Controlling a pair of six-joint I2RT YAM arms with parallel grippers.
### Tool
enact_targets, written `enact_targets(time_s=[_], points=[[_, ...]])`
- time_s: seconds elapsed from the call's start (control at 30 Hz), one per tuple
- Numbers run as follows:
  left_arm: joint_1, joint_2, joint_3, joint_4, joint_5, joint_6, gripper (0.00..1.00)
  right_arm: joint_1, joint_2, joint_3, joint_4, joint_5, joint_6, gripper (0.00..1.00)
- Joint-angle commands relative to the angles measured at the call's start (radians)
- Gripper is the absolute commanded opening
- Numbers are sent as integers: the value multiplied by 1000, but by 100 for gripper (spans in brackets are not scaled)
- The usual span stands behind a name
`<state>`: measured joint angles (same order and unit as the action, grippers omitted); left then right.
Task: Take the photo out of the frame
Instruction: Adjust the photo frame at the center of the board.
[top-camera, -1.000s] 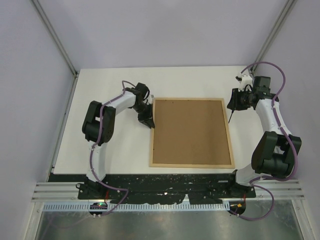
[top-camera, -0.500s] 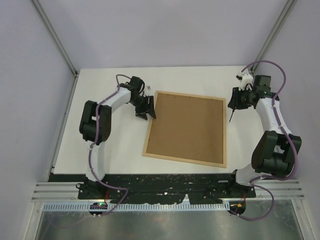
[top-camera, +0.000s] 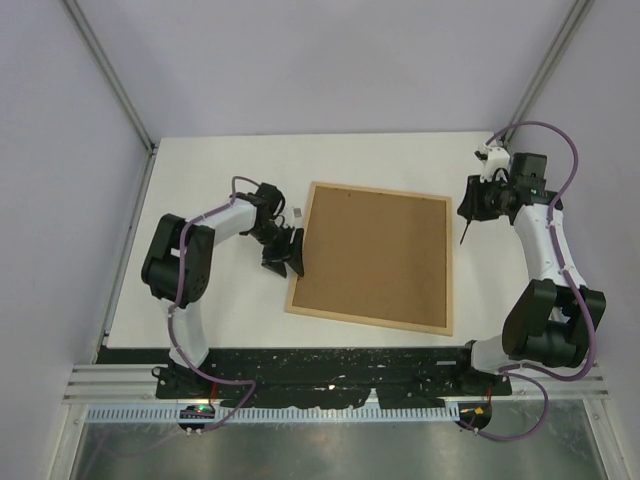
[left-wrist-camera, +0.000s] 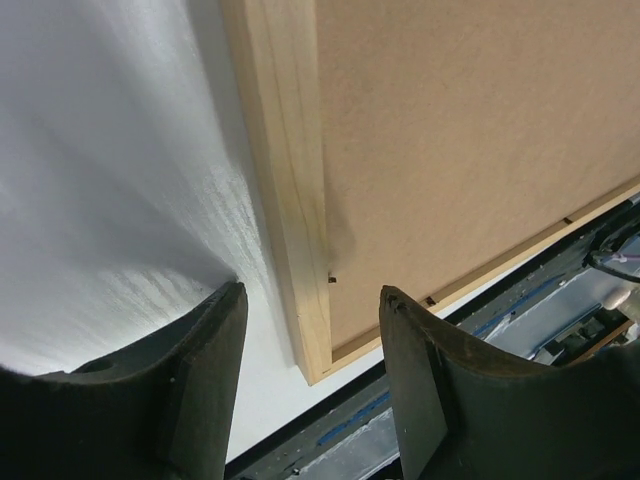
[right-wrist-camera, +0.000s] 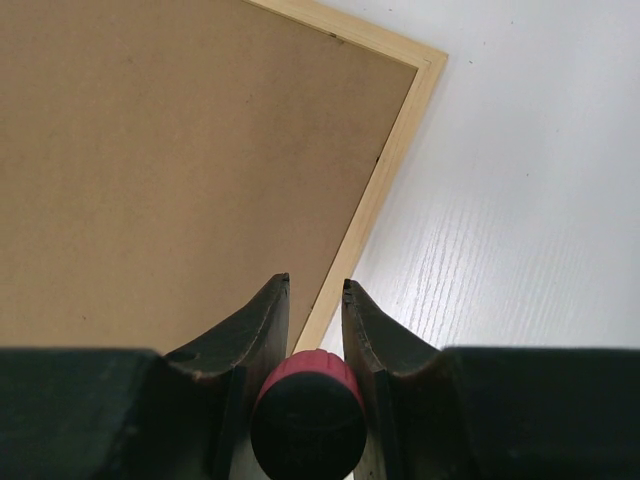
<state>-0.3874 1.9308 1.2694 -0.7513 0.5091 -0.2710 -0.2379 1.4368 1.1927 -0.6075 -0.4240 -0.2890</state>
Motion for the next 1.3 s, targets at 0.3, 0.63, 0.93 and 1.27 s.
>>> enact_targets(time_s=[0.3, 0.63, 0.93, 1.27], points=[[-54, 20, 10, -29, -75, 44, 50, 15, -76, -28, 17, 16, 7, 8], [-80, 42, 30, -39, -141, 26, 42, 34, -84, -30, 22, 33, 4, 8], [-97, 62, 56, -51, -188, 21, 36, 46, -96, -35, 26, 41, 4, 8], [-108, 73, 68, -49, -190, 16, 30, 54, -93, -36, 28, 47, 1, 8]])
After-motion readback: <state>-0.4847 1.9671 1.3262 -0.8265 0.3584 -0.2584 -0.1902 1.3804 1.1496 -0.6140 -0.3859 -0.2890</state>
